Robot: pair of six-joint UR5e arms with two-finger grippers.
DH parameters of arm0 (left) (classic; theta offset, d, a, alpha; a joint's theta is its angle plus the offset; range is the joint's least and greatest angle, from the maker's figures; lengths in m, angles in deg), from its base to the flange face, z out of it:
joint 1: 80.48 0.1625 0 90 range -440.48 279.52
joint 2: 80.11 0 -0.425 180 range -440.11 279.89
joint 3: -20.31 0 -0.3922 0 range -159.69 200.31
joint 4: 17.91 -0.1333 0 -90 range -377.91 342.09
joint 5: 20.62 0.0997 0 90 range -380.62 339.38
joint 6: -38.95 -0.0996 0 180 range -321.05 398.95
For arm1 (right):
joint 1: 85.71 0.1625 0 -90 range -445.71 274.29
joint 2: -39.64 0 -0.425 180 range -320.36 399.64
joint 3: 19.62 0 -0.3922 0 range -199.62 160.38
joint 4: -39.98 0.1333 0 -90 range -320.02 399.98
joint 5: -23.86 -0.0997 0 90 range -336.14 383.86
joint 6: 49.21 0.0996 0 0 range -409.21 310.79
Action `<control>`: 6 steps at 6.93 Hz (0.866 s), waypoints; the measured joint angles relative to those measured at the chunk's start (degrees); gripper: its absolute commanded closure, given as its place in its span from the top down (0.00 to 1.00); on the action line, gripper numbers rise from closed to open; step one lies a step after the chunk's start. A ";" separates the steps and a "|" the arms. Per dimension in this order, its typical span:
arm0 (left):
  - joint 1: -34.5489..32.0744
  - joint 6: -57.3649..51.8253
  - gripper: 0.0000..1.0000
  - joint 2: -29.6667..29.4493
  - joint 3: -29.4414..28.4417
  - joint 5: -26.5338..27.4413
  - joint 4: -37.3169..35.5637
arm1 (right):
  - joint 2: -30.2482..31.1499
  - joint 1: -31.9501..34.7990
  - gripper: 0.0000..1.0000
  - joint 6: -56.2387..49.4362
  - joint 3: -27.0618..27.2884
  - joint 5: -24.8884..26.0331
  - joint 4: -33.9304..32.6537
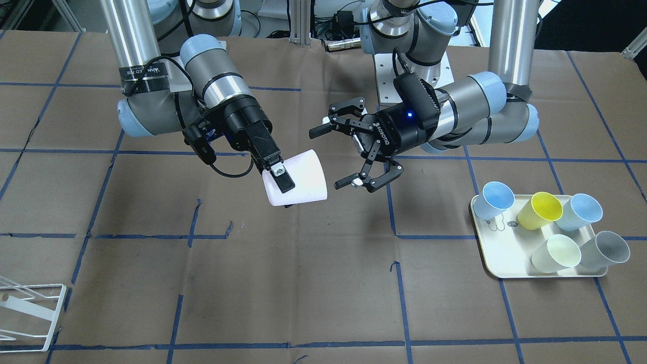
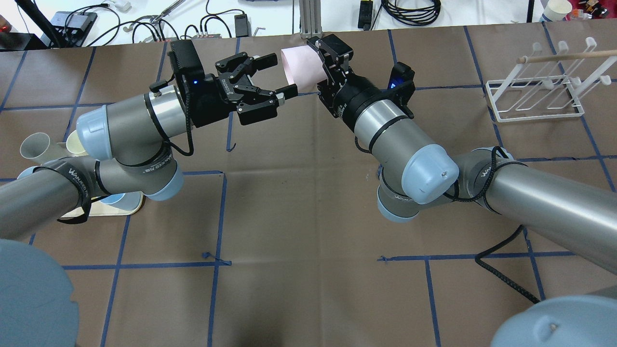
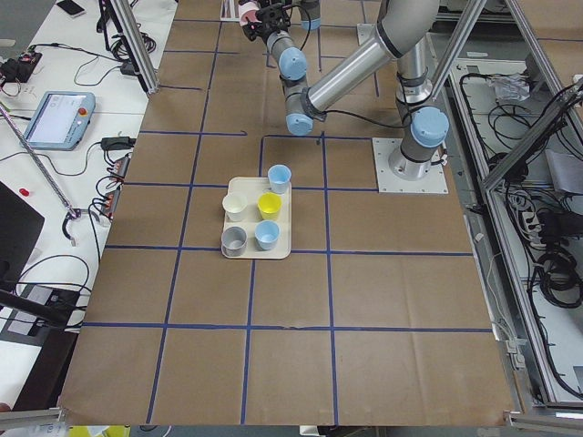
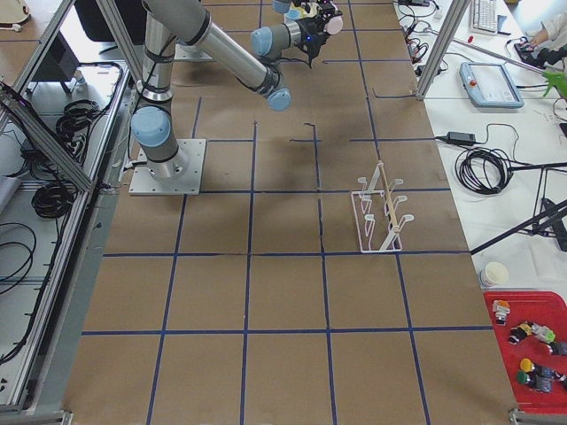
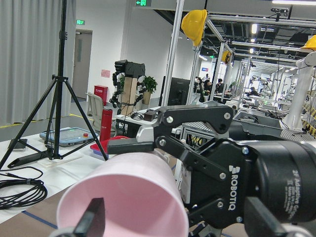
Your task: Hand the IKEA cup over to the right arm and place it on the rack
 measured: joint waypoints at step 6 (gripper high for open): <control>7.04 1.40 0.99 4.86 -0.45 9.39 19.75 | 0.04 -10.92 0.23 -31.10 -2.89 -3.66 0.05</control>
